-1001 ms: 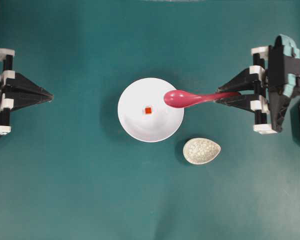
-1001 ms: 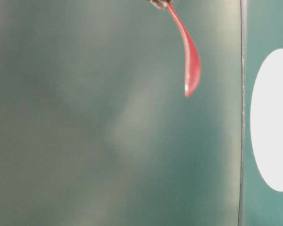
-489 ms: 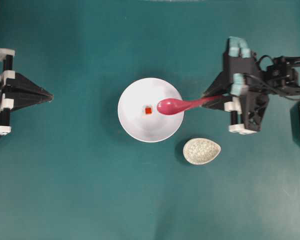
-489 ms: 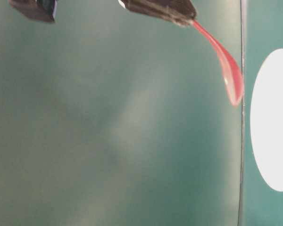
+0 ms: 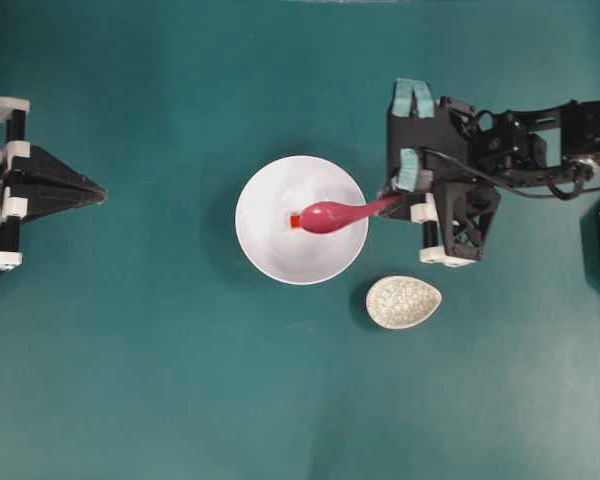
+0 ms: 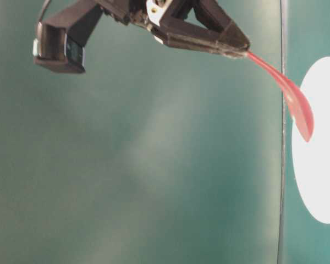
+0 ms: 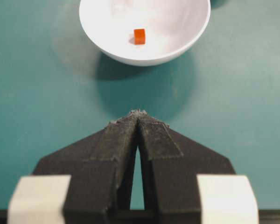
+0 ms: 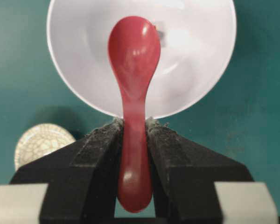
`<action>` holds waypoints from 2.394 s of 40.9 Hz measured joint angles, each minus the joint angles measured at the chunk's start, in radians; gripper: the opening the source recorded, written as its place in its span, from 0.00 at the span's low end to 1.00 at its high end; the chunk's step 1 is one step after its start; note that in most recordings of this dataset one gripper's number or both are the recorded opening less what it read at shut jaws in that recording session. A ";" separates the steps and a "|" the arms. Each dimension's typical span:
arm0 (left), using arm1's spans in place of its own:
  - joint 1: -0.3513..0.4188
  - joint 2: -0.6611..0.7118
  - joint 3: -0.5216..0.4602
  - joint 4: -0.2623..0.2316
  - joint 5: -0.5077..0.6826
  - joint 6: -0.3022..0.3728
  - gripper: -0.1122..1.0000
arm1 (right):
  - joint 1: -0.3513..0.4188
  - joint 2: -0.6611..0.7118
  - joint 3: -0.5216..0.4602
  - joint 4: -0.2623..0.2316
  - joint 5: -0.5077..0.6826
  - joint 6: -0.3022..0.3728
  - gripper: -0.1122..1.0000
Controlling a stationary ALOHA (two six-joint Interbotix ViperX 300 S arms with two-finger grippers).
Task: Grip the spoon and scoop the red block from the bowl with right arm.
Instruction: 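Lower the spoon tip into the white bowl beside the red cube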
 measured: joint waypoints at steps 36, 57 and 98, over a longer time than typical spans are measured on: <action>0.000 0.000 -0.002 0.000 0.000 0.000 0.10 | -0.021 0.126 -0.118 -0.002 0.147 -0.005 0.32; 0.000 0.000 0.000 0.000 0.000 0.000 0.10 | -0.021 0.183 -0.140 -0.003 0.161 -0.008 0.32; 0.002 0.000 -0.002 0.000 0.000 0.002 0.10 | -0.021 0.278 -0.233 -0.031 0.158 -0.009 0.32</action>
